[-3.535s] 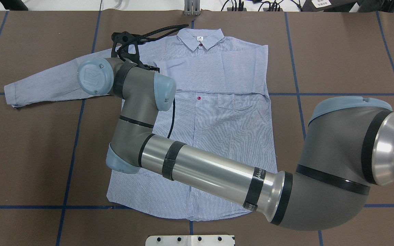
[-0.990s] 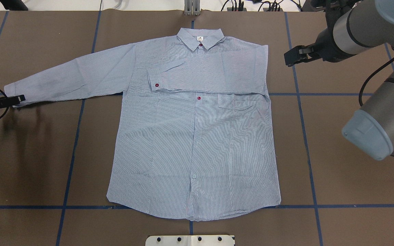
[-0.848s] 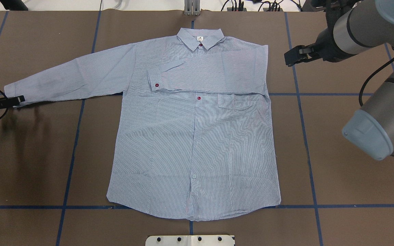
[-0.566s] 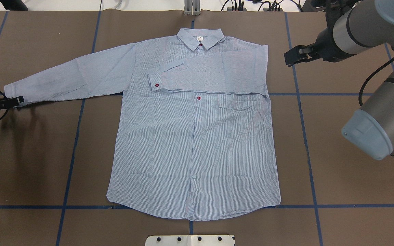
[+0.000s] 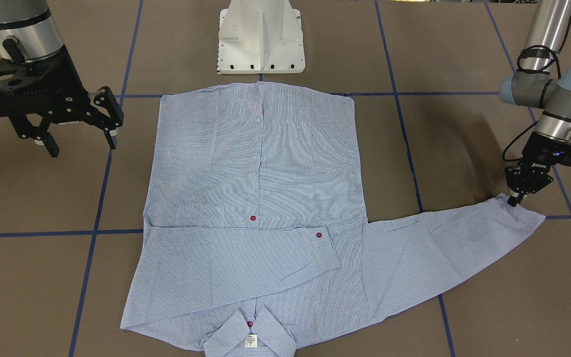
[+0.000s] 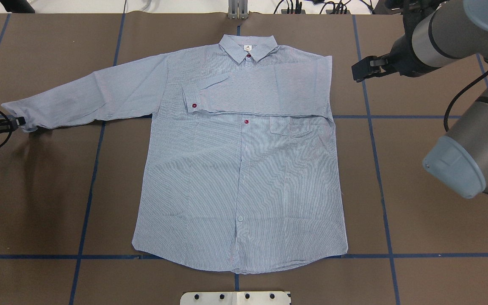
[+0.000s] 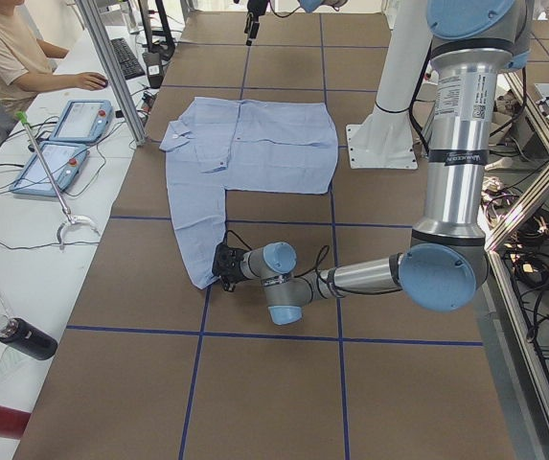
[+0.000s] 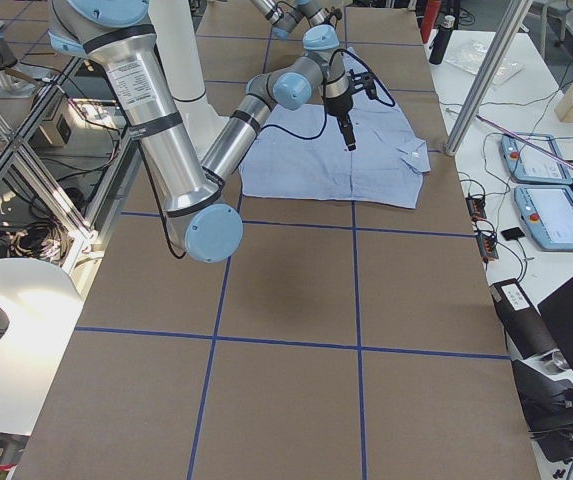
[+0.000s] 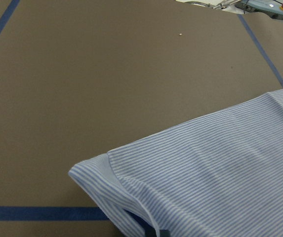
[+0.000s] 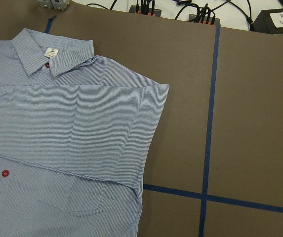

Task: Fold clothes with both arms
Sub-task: 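Lower the left gripper onto the other sleeve cuff and grasp, then carry the held sleeve with the left gripper across the shirt chest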

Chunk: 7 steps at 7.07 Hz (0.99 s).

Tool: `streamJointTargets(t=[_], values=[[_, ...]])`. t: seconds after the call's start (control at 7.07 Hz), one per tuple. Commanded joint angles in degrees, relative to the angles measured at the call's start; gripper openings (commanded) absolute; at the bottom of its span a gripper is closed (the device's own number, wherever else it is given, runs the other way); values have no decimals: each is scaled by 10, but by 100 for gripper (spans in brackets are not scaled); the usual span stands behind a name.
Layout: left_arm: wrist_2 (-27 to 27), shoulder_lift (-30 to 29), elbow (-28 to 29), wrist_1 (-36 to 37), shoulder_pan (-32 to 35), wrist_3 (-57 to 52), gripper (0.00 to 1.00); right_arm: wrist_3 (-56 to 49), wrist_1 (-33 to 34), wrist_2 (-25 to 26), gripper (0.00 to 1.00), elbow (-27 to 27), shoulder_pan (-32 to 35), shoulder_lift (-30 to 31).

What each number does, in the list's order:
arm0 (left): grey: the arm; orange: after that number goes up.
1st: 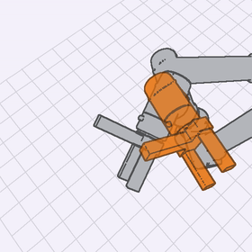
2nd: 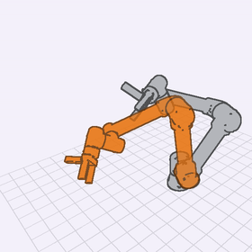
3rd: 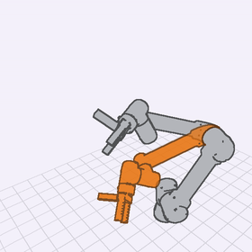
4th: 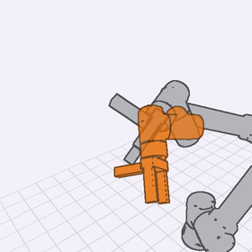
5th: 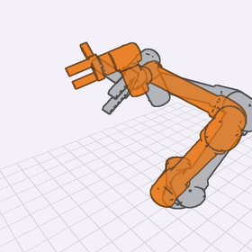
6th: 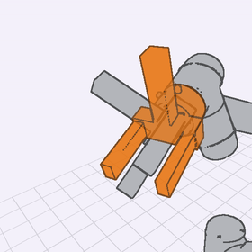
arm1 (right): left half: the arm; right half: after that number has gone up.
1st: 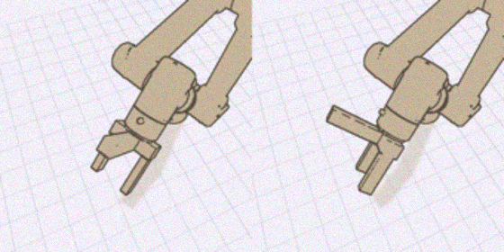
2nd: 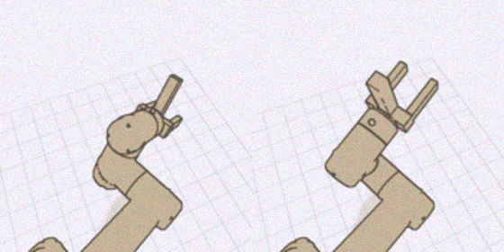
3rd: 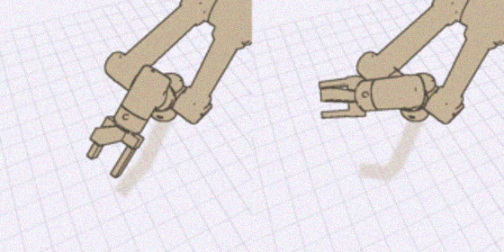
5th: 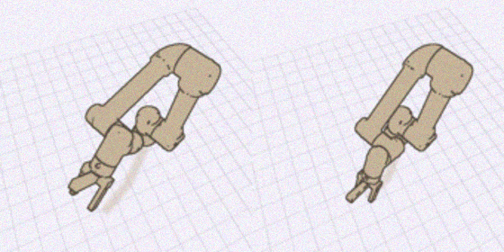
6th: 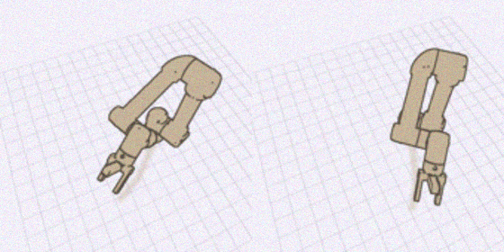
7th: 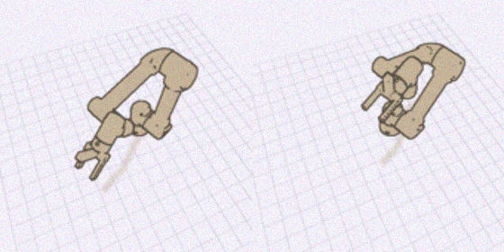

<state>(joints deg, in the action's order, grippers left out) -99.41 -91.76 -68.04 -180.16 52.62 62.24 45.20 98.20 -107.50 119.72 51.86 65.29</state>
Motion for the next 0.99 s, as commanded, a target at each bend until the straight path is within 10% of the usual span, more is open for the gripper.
streamJointTargets(t=[0.0,0.42,0.85], values=[[-48,-2,-58,37,29,-1,0,2,0,2,100,-1,-1,-2],[-48,-101,-262,387,30,0,0,3,0,3,100,-1,-1,-2],[-4,-304,-254,565,-64,8,0,4,0,3,100,-2,-1,0]])
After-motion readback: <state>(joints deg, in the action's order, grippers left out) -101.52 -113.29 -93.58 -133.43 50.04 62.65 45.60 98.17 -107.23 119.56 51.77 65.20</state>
